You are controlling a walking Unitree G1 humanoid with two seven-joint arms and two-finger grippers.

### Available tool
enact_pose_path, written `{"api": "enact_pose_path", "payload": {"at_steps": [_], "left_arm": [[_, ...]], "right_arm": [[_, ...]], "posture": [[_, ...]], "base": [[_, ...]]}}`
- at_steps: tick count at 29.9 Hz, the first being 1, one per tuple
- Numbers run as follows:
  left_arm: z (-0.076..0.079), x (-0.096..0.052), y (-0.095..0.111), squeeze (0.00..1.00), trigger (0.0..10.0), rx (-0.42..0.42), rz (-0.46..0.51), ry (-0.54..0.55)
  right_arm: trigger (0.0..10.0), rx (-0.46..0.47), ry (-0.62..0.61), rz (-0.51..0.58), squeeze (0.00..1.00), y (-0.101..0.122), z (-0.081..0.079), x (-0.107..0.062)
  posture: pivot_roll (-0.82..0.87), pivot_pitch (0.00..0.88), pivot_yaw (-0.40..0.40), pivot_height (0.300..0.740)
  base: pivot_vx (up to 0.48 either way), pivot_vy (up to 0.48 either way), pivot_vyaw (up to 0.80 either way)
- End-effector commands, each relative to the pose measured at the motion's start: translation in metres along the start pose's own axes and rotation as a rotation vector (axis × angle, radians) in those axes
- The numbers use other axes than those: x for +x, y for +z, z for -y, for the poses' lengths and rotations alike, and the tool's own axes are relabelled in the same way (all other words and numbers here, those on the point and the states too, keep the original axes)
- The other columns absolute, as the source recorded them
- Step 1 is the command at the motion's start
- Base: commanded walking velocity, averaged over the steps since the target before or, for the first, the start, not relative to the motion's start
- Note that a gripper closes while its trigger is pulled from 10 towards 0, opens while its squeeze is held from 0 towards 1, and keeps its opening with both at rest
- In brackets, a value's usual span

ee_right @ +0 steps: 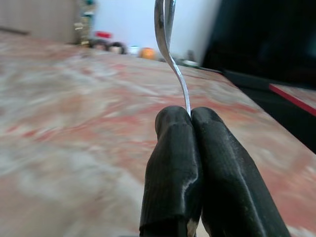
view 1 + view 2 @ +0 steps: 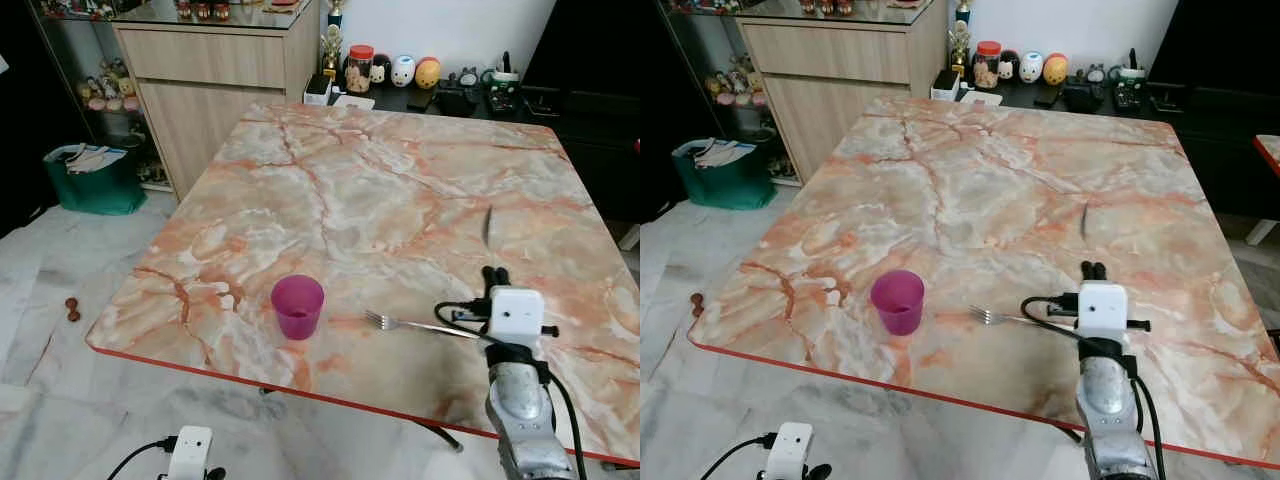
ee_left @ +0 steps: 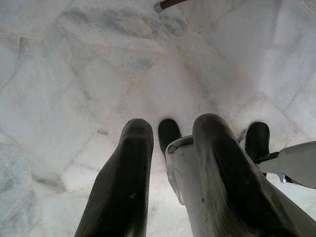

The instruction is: Setting the table

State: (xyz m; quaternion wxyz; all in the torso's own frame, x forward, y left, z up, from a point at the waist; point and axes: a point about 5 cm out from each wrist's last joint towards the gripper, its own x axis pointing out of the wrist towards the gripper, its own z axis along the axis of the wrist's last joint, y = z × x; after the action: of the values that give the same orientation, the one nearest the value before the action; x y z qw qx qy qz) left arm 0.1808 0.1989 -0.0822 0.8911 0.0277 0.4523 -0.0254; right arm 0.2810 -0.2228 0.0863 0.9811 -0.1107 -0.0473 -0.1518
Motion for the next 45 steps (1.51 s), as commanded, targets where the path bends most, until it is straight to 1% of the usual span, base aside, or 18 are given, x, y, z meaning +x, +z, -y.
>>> {"api": "enact_pose_path", "payload": {"at_steps": [1, 4, 7, 15, 23, 34, 40, 45], "left_arm": [[-0.002, -0.001, -0.003, 0.00, 10.0, 0.001, -0.012, -0.001], [-0.002, 0.000, -0.002, 0.00, 10.0, 0.001, -0.010, 0.000], [-0.001, 0.000, -0.002, 0.00, 10.0, -0.001, -0.008, 0.001], [-0.005, -0.002, -0.007, 0.00, 10.0, -0.020, -0.016, 0.015], [-0.005, -0.003, -0.008, 0.00, 10.0, -0.048, -0.010, -0.001], [-0.001, -0.002, -0.008, 0.00, 10.0, -0.057, -0.005, -0.014], [-0.001, -0.002, -0.008, 0.00, 10.0, -0.056, -0.006, -0.012], [-0.003, -0.002, -0.007, 0.00, 10.0, -0.046, -0.009, -0.003]], "right_arm": [[10.0, 0.031, -0.050, -0.007, 0.00, 0.001, 0.007, 0.003], [10.0, 0.008, -0.033, 0.013, 0.00, 0.004, 0.005, 0.003], [10.0, 0.013, -0.018, 0.015, 0.00, 0.005, 0.001, 0.002], [10.0, 0.026, -0.019, 0.000, 0.00, 0.002, 0.000, 0.003], [10.0, 0.035, -0.014, 0.001, 0.00, 0.005, -0.001, 0.008], [10.0, 0.036, -0.017, 0.002, 0.00, 0.006, 0.000, 0.011], [10.0, 0.038, -0.016, 0.002, 0.00, 0.006, 0.000, 0.012], [10.0, 0.039, -0.014, 0.001, 0.00, 0.006, 0.000, 0.013]], "posture": [[0.03, 0.000, -0.029, 0.740], [0.03, 0.000, -0.029, 0.740], [0.03, 0.000, -0.032, 0.740], [0.04, 0.000, -0.034, 0.740], [0.04, 0.000, -0.039, 0.740], [0.04, 0.000, -0.039, 0.740], [0.04, 0.000, -0.041, 0.740], [0.04, 0.000, -0.041, 0.740]], "base": [[0.000, 0.000, 0.00], [0.000, 0.000, 0.00], [0.000, 0.000, 0.00], [0.000, 0.000, 0.00], [0.000, 0.000, 0.00], [-0.261, 0.000, 0.00], [-0.301, 0.000, 0.00], [0.000, 0.000, 0.00]]}}
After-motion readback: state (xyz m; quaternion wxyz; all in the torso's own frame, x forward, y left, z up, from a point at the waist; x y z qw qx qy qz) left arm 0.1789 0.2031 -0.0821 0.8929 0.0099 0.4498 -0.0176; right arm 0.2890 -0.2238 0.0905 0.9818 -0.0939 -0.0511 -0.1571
